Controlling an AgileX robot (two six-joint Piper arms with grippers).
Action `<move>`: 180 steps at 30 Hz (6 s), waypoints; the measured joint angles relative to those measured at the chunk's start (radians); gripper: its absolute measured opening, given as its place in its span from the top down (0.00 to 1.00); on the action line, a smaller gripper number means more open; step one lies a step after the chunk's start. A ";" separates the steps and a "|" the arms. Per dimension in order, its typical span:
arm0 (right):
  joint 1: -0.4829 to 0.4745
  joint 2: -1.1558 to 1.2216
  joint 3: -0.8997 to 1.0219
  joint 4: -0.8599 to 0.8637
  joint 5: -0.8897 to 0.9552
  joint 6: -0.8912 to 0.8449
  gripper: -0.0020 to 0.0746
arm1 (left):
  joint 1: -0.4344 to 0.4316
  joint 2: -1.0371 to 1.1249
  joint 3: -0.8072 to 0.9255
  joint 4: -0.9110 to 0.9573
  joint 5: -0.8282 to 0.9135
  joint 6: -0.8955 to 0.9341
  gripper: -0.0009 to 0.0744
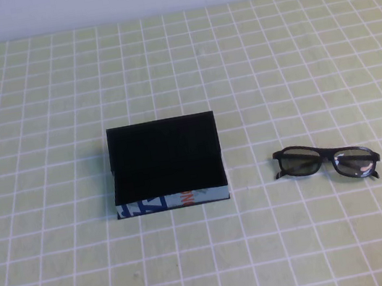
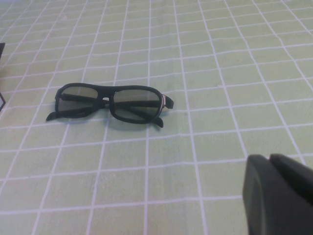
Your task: Return glasses to glasses case
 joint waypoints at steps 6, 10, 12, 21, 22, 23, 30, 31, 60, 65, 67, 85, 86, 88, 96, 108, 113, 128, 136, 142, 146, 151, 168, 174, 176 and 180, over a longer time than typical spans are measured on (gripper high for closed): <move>0.000 0.000 0.000 0.000 0.000 0.000 1.00 | 0.000 0.000 0.000 0.022 -0.005 0.000 0.99; 0.000 0.000 0.000 0.000 0.000 0.000 1.00 | 0.000 0.000 0.000 0.023 -0.008 0.002 0.99; 0.000 0.000 0.000 0.000 0.000 0.000 1.00 | 0.000 0.000 0.000 0.026 -0.008 0.002 0.99; 0.000 0.000 0.000 0.000 0.000 0.000 1.00 | 0.000 0.000 0.000 0.028 -0.019 0.002 0.99; 0.000 0.000 0.000 0.000 -0.002 0.000 1.00 | 0.000 0.000 0.000 0.030 -0.019 0.002 0.99; 0.000 0.000 0.000 0.000 -0.002 0.000 1.00 | 0.000 0.000 0.000 0.030 -0.019 0.002 0.99; 0.000 0.000 0.001 0.000 -0.055 0.000 1.00 | 0.000 0.000 0.000 0.030 -0.023 0.000 0.99; 0.000 0.000 0.001 0.000 -0.076 0.000 1.00 | 0.000 0.000 0.000 0.030 -0.025 -0.002 0.99; 0.000 0.000 0.002 0.045 -1.322 0.141 1.00 | 0.000 0.000 0.002 0.018 -0.936 -0.145 0.99; 0.000 0.000 -0.095 -0.008 -1.332 0.311 1.00 | 0.001 -0.004 -0.009 0.005 -1.188 -0.219 0.99; 0.000 0.000 -0.180 -0.052 -1.275 0.346 1.00 | 0.001 -0.004 -0.065 -0.004 -1.185 -0.227 0.99; 0.000 0.311 -0.838 -0.219 -0.071 0.423 1.00 | 0.001 0.178 -0.632 0.007 -0.115 -0.229 0.99; 0.000 0.334 -0.836 -0.225 -0.026 0.412 1.00 | 0.001 0.208 -0.632 0.005 -0.063 -0.229 0.99; 0.000 0.385 -0.832 -0.236 0.058 0.399 1.00 | 0.001 0.264 -0.632 0.001 0.049 -0.229 0.99; 0.033 0.455 -0.729 -0.227 0.077 0.390 1.00 | 0.001 0.403 -0.601 -0.001 0.203 -0.225 0.99; 0.144 0.761 -0.854 -0.193 0.403 0.067 1.00 | 0.001 0.497 -0.600 -0.055 0.215 -0.208 0.99; 0.214 0.973 -0.995 -0.182 0.503 -0.003 1.00 | 0.001 0.551 -0.600 -0.084 0.272 -0.084 0.99; 0.267 1.545 -1.304 -0.136 0.638 -0.403 0.97 | 0.001 0.624 -0.600 -0.202 0.311 0.014 0.99; 0.267 1.754 -1.411 -0.106 0.631 -0.443 0.60 | 0.001 0.624 -0.600 -0.205 0.302 0.014 0.99; 0.267 1.907 -1.560 -0.104 0.697 -0.443 0.52 | 0.001 0.624 -0.600 -0.205 0.299 0.014 0.99; 0.267 2.022 -1.684 -0.083 0.810 -0.463 0.52 | 0.001 0.624 -0.600 -0.205 0.299 0.014 0.99; 0.267 2.129 -1.805 -0.026 0.851 -0.487 0.52 | 0.001 0.624 -0.600 -0.209 0.299 0.014 0.99; 0.267 2.174 -1.836 0.023 0.857 -0.470 0.52 | 0.001 0.624 -0.600 -0.213 0.299 0.008 0.99; 0.267 2.154 -1.825 0.026 0.857 -0.603 0.52 | 0.001 0.624 -0.600 -0.213 0.297 0.006 0.99; 0.267 2.150 -1.817 0.026 0.857 -0.641 0.52 | 0.001 0.624 -0.600 -0.213 0.295 0.006 0.99; 0.267 2.150 -1.797 0.031 0.858 -0.670 0.52 | 0.001 0.624 -0.600 -0.213 0.294 0.006 0.99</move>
